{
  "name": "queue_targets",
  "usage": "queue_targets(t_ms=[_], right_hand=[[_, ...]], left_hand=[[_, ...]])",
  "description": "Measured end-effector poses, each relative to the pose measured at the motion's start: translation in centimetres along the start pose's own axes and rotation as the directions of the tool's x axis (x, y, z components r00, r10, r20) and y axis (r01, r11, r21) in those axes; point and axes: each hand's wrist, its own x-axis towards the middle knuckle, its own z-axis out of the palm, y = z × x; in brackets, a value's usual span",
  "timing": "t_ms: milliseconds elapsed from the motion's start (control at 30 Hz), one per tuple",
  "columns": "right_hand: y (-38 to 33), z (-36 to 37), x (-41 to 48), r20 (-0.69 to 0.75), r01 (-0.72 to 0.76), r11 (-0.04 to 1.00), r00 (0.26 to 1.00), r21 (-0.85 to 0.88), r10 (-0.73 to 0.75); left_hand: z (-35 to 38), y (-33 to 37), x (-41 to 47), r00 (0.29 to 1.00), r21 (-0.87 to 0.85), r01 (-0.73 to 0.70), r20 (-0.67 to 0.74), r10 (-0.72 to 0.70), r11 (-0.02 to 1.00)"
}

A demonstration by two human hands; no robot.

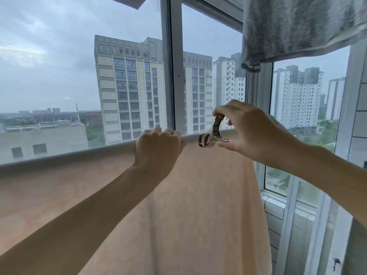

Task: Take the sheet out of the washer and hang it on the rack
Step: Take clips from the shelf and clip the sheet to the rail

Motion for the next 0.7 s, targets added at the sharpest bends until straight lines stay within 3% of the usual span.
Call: queue_targets(t_ms=[233,433,700], right_hand=[[1.8,0.0,2.2,0.038,0.026,0.999,0.999,-0.03,-0.025],[2.4,0.1,3.3,-0.043,-0.001,1.0,0.999,-0.026,-0.001],[2.5,2.2,4.3,0.027,-0.043,0.999,0.999,-0.005,0.043]], left_hand=[[1.0,-0.1,2.2,0.991,-0.035,-0.043,0.122,0.047,0.998],[1.4,-0.2,1.9,0.991,0.081,-0.101,0.093,0.093,0.992],[1.7,0.3,2.0,0.993,0.117,-0.11,0.061,0.103,0.987]])
